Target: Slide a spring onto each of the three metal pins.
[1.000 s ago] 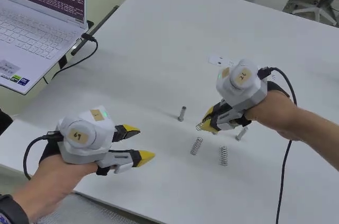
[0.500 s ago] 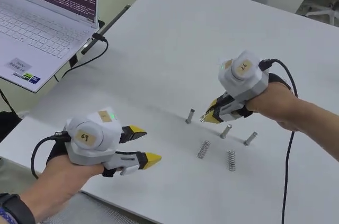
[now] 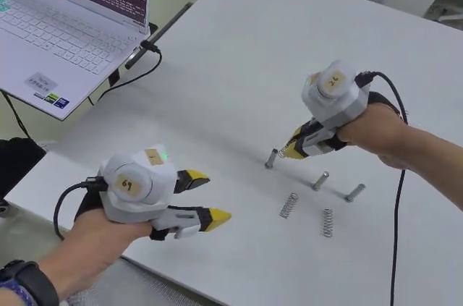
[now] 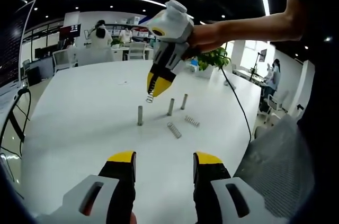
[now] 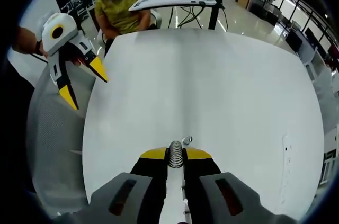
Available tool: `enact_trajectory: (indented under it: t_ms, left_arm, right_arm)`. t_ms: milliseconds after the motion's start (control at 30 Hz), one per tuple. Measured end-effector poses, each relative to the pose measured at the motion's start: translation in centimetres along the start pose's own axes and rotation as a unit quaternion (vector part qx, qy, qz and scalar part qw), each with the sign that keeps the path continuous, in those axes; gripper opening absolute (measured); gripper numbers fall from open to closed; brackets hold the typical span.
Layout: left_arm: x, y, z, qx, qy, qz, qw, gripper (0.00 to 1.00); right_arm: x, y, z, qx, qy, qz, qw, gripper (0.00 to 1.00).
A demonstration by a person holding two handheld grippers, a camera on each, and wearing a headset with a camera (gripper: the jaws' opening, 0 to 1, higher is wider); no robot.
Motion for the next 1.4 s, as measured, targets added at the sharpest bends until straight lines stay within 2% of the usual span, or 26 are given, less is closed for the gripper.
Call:
enact_trajectory:
  t_ms: [733,1400]
  left_arm:
    - [0.1,-0.1,0.5,0.006,-0.013,-0.003,0.9999,0.37]
    - [0.1,-0.1,0.7,0.010,-0.020,-0.007,0.9997,0.37]
  right_arm:
    - [-0.1,1.9,-1.9,0.001,0.000,0.018,0.9998,0.08]
    - [-0.1,3.6,-2.1,0.018,-0.032,0.045,0.9983,0.08]
Point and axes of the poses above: the centre of the closed fingertips' face, and the gripper's own axes: y roughly forward along the fingers, z roughly to its left, x roughly out of its top, the point moved 5 cm from there along -y, roughly backward along the fingers, and after that the axes turned 15 degrees about -y, right-handed, at the moved point
